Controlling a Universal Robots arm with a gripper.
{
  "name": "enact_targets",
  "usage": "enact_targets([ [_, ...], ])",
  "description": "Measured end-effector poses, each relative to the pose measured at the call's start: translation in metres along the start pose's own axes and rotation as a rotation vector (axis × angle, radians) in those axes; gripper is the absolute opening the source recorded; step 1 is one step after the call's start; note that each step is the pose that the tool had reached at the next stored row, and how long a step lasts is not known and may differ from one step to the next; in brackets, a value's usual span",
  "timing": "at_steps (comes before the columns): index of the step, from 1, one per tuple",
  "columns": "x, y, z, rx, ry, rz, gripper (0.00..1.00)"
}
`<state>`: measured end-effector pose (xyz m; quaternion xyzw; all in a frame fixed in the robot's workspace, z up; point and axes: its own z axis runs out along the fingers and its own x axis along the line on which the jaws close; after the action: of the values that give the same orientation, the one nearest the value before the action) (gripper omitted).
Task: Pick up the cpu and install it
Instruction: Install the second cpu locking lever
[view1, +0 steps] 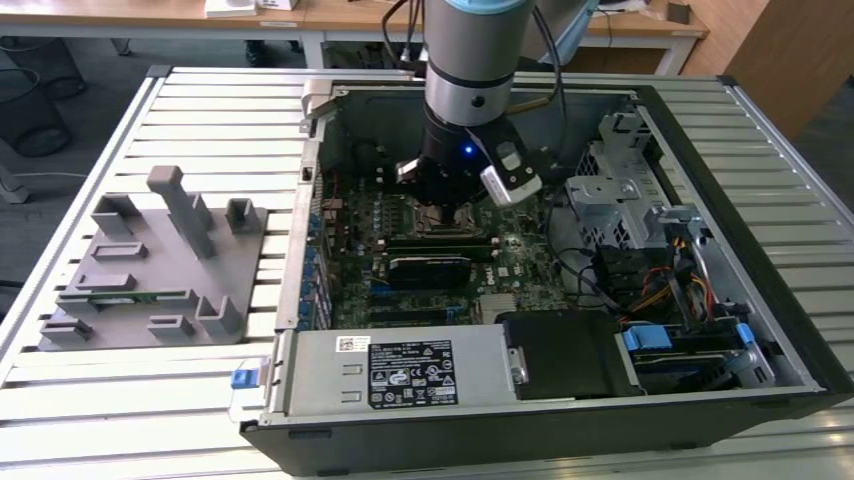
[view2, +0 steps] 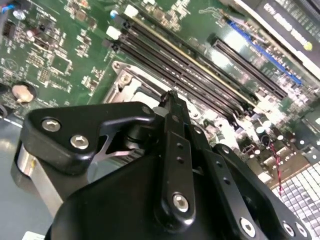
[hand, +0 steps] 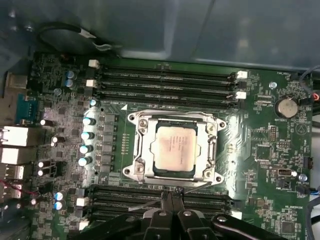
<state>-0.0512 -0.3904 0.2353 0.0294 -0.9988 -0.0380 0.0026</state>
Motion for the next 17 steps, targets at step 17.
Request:
enact_targets([
  [17,0.0077,-0.0024,0.0169,-0.0033,0.0120,0.002,0.11],
])
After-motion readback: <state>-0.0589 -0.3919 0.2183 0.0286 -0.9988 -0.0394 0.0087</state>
